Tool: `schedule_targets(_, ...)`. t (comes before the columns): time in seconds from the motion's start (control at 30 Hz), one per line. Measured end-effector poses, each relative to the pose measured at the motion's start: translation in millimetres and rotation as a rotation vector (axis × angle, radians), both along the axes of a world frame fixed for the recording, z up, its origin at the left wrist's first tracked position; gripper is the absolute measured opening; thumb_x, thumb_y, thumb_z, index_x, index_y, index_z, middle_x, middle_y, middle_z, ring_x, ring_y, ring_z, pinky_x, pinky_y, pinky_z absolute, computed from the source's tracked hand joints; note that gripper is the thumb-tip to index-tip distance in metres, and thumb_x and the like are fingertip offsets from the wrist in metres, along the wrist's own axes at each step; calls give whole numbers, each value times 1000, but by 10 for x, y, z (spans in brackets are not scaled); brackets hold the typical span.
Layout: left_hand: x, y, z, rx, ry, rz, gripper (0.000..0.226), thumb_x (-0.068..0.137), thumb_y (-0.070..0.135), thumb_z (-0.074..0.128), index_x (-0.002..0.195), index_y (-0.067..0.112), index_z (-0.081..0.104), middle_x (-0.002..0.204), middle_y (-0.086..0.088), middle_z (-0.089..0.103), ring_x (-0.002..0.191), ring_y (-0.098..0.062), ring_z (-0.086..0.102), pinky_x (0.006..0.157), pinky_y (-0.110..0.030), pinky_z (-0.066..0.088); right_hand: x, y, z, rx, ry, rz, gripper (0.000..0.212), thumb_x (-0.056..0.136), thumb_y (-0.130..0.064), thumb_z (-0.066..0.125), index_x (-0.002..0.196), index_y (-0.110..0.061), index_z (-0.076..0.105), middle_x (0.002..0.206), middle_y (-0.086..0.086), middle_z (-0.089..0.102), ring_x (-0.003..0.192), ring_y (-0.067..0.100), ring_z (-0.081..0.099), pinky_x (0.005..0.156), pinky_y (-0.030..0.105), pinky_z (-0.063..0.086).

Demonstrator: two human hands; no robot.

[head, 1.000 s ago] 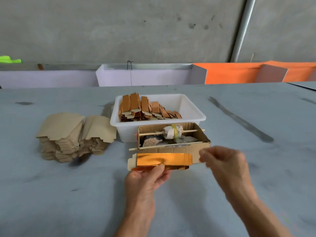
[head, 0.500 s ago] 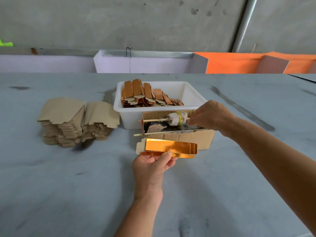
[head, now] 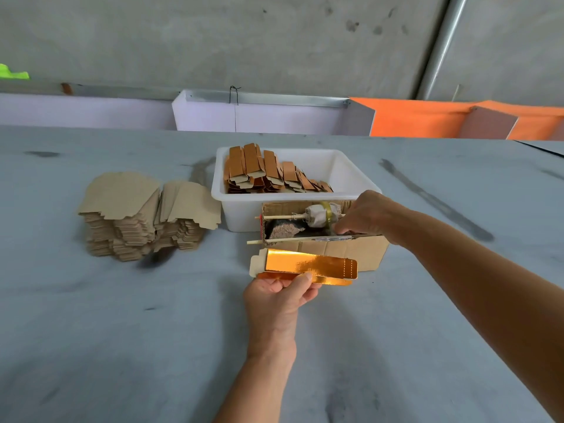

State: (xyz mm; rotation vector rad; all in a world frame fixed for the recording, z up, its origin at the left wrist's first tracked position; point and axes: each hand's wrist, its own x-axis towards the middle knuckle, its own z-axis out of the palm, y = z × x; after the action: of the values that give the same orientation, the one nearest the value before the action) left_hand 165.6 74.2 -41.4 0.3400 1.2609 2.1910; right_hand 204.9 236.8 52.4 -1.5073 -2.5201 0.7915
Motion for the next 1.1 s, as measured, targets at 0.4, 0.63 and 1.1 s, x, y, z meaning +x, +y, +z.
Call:
schedule_targets(0.4,0,10,2,-24,0,-3,16,78,-10,66,82,6,66,72,-9,72,63,-23,70,58,-25,56,-56,14,-58,-27,54,-45,35,74,-17,77,94,-10,49,79,4,51,67,12,47,49,20,36)
schedule_targets(0.63,7,15,-1,-34,7,-17,15,78,-10,65,81,5,66,70,-9,72,61,-22,69,58,-24,56,-78,23,-82,6,47,-59,38,74,-18,77,96,-7,48,78,5,50,65,12,46,55,20,42)
schedule_targets(1.1,-2,34,-37,-34,15,-22,15,78,-9,66,82,5,67,72,-10,72,63,-22,70,58,-24,55,-105,-45,52,-185,52,-61,23,80,-9,69,97,-7,52,74,4,56,75,13,52,73,24,45)
